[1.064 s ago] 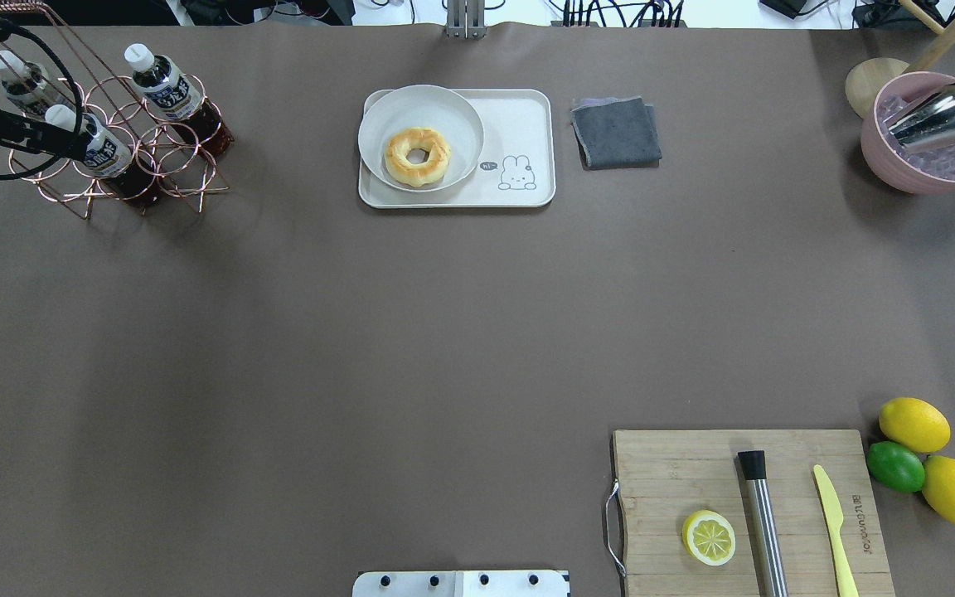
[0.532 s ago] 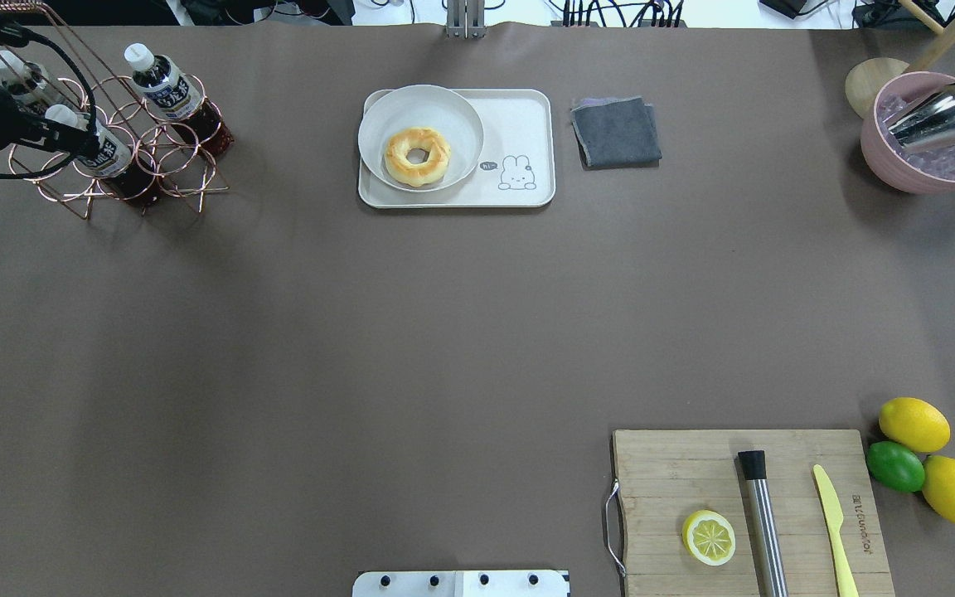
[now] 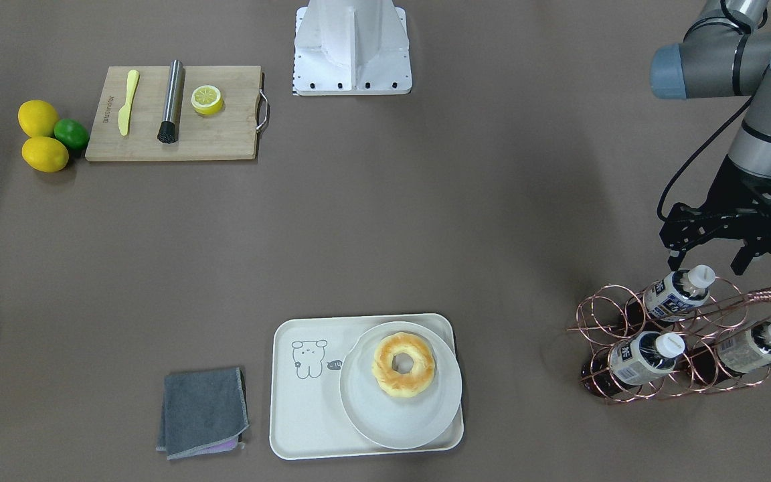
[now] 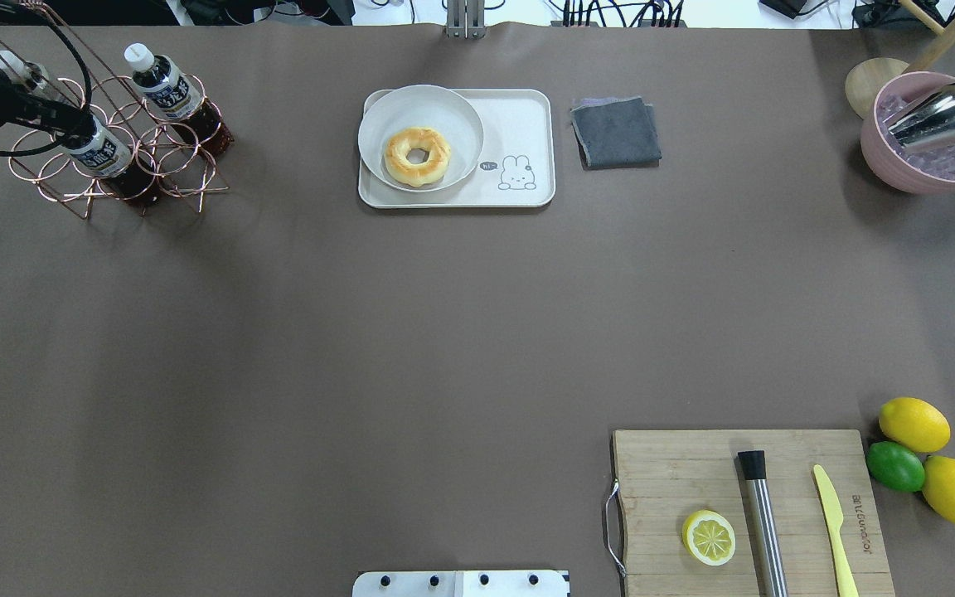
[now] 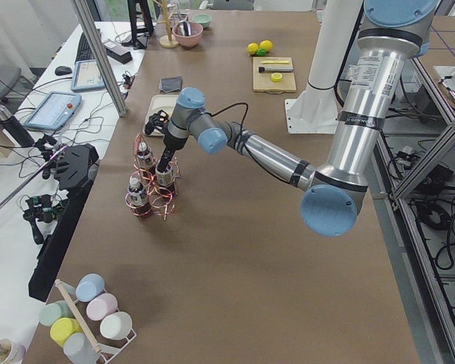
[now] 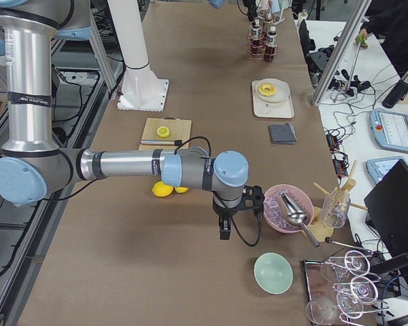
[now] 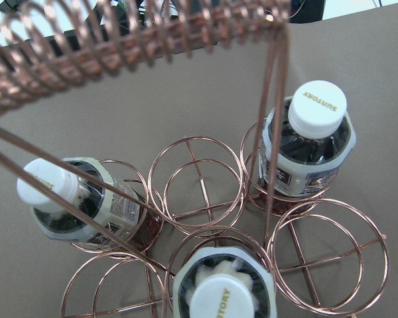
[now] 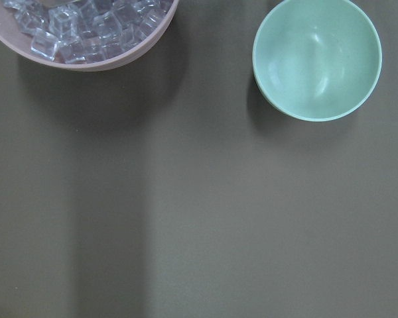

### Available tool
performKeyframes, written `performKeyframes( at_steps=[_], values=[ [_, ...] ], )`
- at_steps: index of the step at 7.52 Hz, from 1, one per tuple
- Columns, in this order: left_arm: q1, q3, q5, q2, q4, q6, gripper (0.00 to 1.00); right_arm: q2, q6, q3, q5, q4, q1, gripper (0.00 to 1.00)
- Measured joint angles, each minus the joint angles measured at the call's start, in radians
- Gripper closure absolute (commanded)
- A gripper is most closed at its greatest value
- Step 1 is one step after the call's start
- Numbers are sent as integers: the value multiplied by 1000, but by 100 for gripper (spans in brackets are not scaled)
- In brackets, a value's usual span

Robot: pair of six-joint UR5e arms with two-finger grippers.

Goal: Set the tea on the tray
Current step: 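Reach the left gripper down to a tea bottle in the copper rack, then grasp the tea bottle with the left gripper and lift it from the rack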

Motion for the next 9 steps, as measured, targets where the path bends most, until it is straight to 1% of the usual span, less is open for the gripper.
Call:
performKeyframes(
  at_steps=[2, 4, 6, 9],
  values=[
    [-3, 10, -1, -13, -2, -11, 25, -1, 0, 0, 0, 0, 0, 0],
    [-4, 16, -13, -15, -5, -37, 41, -1, 0, -1, -1, 0, 0, 0],
    [-3, 26, -17, -16, -6, -42, 99, -1, 0, -2, -1, 0, 0, 0],
    [-5, 29, -34, -19, -13, -43, 100, 0, 0, -2, -1, 0, 0, 0]
  ],
)
